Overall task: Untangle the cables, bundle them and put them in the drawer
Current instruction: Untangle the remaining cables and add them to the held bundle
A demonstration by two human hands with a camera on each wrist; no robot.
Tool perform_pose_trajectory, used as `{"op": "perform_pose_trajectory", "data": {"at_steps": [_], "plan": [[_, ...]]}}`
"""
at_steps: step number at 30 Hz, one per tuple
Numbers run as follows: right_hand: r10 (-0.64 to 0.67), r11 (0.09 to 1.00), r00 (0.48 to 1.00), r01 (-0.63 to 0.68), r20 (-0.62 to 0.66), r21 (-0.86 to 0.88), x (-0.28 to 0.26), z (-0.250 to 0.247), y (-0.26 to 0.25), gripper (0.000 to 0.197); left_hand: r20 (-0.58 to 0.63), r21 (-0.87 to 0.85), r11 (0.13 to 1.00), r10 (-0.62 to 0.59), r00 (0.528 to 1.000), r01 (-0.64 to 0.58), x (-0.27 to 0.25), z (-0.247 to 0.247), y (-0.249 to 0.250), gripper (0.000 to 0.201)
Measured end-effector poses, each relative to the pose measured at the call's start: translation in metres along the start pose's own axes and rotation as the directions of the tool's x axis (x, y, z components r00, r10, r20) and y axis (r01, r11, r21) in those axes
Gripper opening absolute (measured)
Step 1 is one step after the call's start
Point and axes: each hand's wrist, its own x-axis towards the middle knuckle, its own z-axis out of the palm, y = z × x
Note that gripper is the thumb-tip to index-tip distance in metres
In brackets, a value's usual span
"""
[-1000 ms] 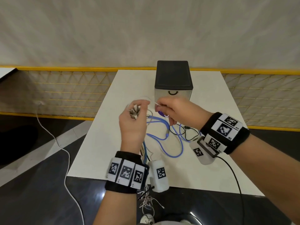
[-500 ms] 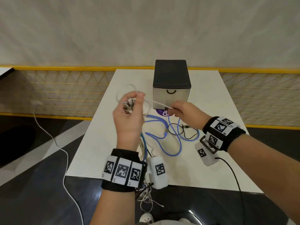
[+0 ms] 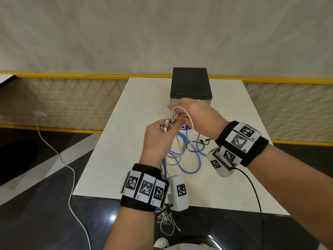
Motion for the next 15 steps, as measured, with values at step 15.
{"op": "perform_pose_trajectory", "data": {"at_steps": [15], "plan": [[0.337, 0.883, 0.918, -0.385, 0.209, 0.269, -0.033, 0.008, 0.012, 0.019, -0.378, -0.088, 0.984, 0.111, 0.919, -0.155, -0.007, -0.047, 0.006, 0.024]]}}
